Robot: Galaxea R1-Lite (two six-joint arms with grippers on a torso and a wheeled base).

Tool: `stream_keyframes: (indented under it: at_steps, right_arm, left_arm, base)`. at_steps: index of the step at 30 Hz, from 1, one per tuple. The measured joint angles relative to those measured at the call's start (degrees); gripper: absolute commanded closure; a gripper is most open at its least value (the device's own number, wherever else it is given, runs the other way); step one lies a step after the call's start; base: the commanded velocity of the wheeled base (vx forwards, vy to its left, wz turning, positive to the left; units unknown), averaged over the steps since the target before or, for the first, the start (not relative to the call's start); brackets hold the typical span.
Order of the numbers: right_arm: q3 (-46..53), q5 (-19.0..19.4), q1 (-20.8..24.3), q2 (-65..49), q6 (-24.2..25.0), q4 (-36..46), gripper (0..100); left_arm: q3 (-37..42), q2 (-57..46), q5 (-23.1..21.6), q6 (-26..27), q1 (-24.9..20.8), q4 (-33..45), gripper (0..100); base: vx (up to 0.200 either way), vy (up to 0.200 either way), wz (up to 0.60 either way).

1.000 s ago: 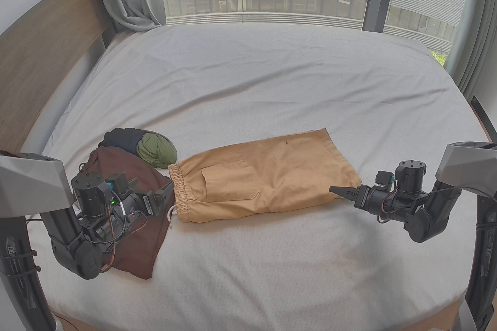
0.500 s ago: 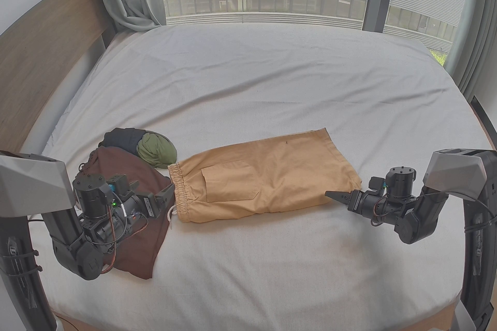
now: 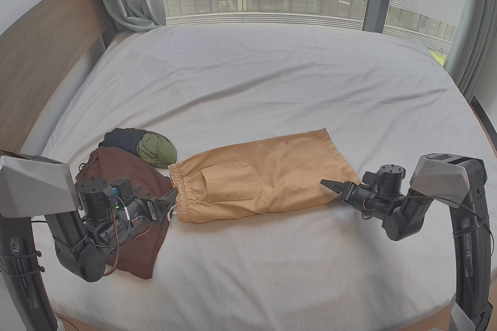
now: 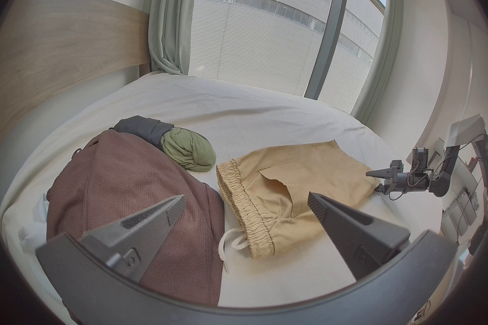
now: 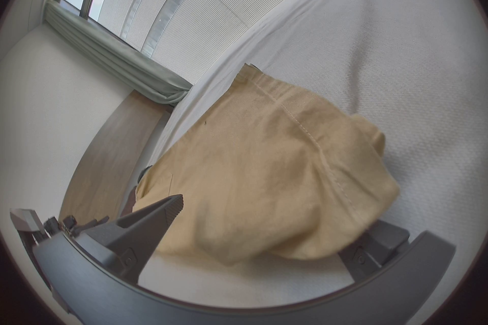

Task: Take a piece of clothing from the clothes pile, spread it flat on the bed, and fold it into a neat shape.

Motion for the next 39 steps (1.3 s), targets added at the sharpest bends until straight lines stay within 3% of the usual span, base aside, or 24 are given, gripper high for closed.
stream_keyframes:
  at_steps: [7,23,24,39]
  right_arm:
    - [-3.18,-0.73,1.77,2.05,7.62,-5.41,0]
    - [-6.84,-3.1,3.64,5.74,8.33,-6.88,0]
    - [-6.84,-3.1,3.67,5.77,8.35,-6.88,100]
    - [-5.13,-3.1,3.8,5.88,8.4,-7.77,100]
  left_arm:
    - [-0.07,0.33,0.0,-0.09,0.0,0.0,0]
    - [-0.11,0.96,0.0,-0.16,-0.33,0.0,0]
    - [-0.11,0.99,0.0,-0.13,-0.33,0.0,0]
    - [-0.13,1.48,0.11,-0.27,-0.48,0.0,0]
  base:
    - [0.0,0.0,0.0]
    - [0.0,0.0,0.0]
    - [0.0,0.0,0.0]
    - [0.0,0.0,0.0]
